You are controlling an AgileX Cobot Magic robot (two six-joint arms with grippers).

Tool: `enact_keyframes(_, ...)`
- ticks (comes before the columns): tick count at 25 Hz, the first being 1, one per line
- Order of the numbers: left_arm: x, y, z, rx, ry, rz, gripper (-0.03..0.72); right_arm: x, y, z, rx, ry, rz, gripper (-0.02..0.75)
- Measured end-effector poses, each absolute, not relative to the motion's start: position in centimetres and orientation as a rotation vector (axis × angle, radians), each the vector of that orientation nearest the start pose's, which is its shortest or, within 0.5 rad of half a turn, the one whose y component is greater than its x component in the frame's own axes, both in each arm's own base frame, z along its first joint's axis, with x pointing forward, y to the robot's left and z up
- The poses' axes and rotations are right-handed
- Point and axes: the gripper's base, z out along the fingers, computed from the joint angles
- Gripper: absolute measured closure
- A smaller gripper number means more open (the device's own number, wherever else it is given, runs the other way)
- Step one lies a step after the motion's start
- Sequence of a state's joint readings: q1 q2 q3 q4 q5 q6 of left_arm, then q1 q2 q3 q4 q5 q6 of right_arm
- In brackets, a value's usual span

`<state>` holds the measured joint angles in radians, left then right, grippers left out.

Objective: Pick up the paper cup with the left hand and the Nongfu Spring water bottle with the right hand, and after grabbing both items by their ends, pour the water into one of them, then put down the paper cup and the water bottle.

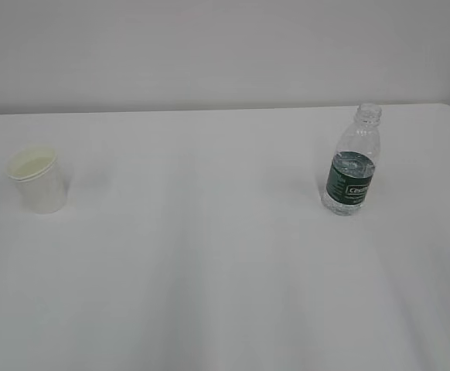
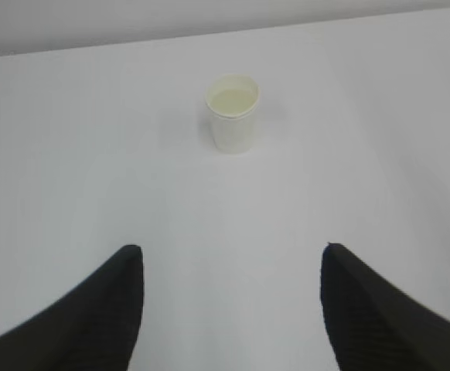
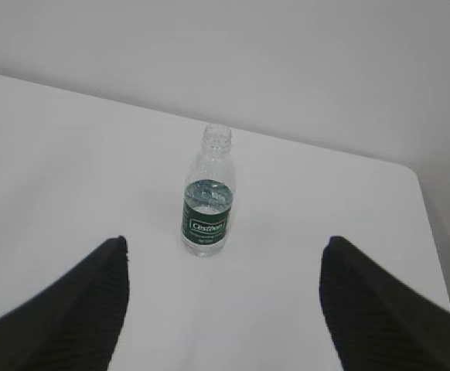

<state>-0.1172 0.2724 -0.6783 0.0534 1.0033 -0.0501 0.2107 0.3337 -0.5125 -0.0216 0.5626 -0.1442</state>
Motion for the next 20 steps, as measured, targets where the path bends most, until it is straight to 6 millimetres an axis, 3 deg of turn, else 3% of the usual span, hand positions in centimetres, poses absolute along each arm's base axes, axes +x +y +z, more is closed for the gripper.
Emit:
enact_keyframes(11,-0.4,0.5,32.3,0.050,2.038,-0.049,0.176,4.3,0.7,30.5,-0.314,1.887,0.031,0.152)
enact_keyframes(20,-1.5,0.6,31.6,0.044,2.094,-0.047,0.191,2.5,0.0,29.9,-0.290,1.953,0.008,0.152)
